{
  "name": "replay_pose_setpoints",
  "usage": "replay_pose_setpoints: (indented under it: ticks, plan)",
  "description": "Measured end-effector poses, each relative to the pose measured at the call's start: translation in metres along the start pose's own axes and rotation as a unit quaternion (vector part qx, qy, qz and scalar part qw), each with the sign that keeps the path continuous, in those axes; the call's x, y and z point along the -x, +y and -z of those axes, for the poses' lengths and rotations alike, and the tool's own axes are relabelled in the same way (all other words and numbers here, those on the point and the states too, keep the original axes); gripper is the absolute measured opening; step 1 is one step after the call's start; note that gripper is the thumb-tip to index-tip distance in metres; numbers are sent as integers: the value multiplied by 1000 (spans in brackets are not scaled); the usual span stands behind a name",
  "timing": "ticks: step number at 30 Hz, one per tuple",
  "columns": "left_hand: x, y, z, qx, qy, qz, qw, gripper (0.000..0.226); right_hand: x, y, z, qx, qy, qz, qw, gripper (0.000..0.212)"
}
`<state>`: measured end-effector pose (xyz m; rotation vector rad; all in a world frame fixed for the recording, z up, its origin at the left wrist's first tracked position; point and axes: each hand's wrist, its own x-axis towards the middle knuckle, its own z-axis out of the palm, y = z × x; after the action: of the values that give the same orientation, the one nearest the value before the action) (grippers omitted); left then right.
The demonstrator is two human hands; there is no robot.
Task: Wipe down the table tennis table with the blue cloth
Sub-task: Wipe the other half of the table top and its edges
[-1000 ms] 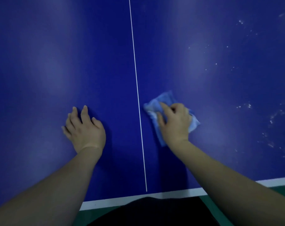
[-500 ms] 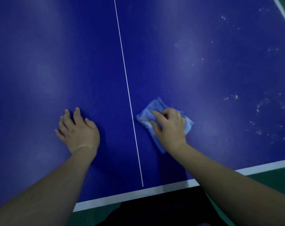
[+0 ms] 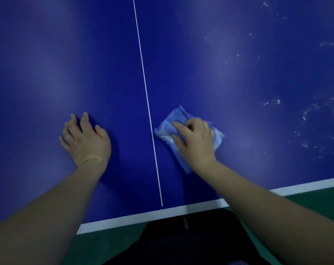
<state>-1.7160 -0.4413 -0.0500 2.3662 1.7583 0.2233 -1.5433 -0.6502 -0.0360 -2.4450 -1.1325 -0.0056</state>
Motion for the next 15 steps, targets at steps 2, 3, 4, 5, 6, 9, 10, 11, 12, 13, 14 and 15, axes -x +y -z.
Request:
replay_pose_setpoints:
  ticks: [2,3,4,5,6,9,10,11,12,13,14,15]
  plan:
    - [0,0,3,5,-19,-11,1000,51,-27,15,6,10,-16,25,1000,30]
    - [2,0,4,11,-28,-19,999,51,-37,31,12,26,-3,1,1000,30]
    - [5,2,5,18,-34,-32,999,51,-43,52,19,40,15,-44,998,31]
    - [10,4,6,25,-37,-48,998,50,-41,74,28,48,34,-101,993,31]
    - [18,5,8,28,-37,-66,997,49,-33,92,37,52,58,-155,985,31]
    - [56,3,9,24,-34,-129,991,49,19,98,49,69,96,-260,958,29]
    - [72,1,8,21,-40,-142,989,50,35,86,45,70,97,-261,958,29]
    - [86,-1,7,20,-49,-148,988,50,48,71,38,66,91,-237,965,29]
    - [99,-2,5,19,-57,-149,987,51,55,55,32,54,77,-188,978,30]
    - [108,-3,3,17,-62,-147,987,52,55,38,25,34,52,-124,990,30]
    - [114,-3,0,15,-62,-146,987,52,50,25,19,15,28,-53,998,31]
    - [116,-2,-1,15,-60,-144,988,51,38,16,15,1,8,7,1000,30]
